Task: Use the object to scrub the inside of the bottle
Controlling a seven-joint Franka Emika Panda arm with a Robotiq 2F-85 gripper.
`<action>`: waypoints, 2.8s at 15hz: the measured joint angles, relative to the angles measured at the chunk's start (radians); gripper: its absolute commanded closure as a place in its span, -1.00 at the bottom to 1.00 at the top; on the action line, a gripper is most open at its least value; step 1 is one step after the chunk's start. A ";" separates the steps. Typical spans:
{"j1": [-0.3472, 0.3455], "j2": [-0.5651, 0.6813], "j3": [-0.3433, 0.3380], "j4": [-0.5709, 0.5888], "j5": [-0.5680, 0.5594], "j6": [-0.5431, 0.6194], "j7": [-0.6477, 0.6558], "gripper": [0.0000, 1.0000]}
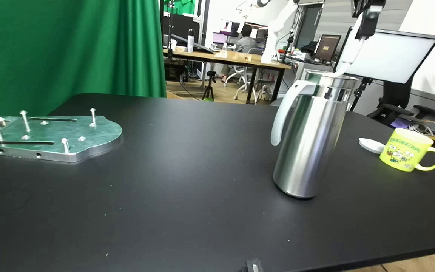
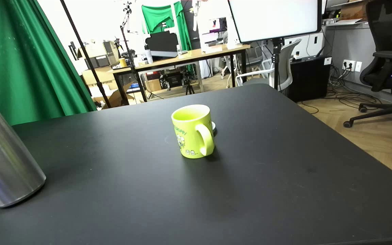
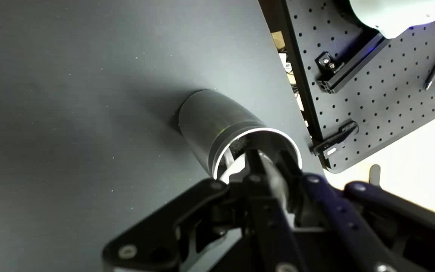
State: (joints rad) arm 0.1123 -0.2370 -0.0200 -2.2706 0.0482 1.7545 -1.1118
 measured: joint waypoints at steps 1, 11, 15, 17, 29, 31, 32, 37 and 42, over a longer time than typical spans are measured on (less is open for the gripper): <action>0.001 -0.012 0.014 0.014 -0.008 -0.015 0.005 0.93; 0.033 -0.083 0.100 0.056 -0.069 -0.106 0.052 0.93; 0.034 -0.003 0.109 0.053 -0.090 -0.106 0.067 0.93; 0.034 0.041 0.111 0.052 -0.090 -0.101 0.071 0.93; 0.044 0.021 0.144 0.081 -0.091 -0.136 0.075 0.93; 0.052 -0.034 0.149 0.084 -0.098 -0.153 0.079 0.93; 0.055 -0.060 0.152 0.084 -0.106 -0.162 0.085 0.93; 0.065 -0.116 0.156 0.070 -0.136 -0.181 0.111 0.93; 0.060 -0.061 0.140 0.017 -0.147 -0.152 0.134 0.93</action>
State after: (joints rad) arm 0.1725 -0.2982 0.1201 -2.2532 -0.0991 1.6027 -0.9776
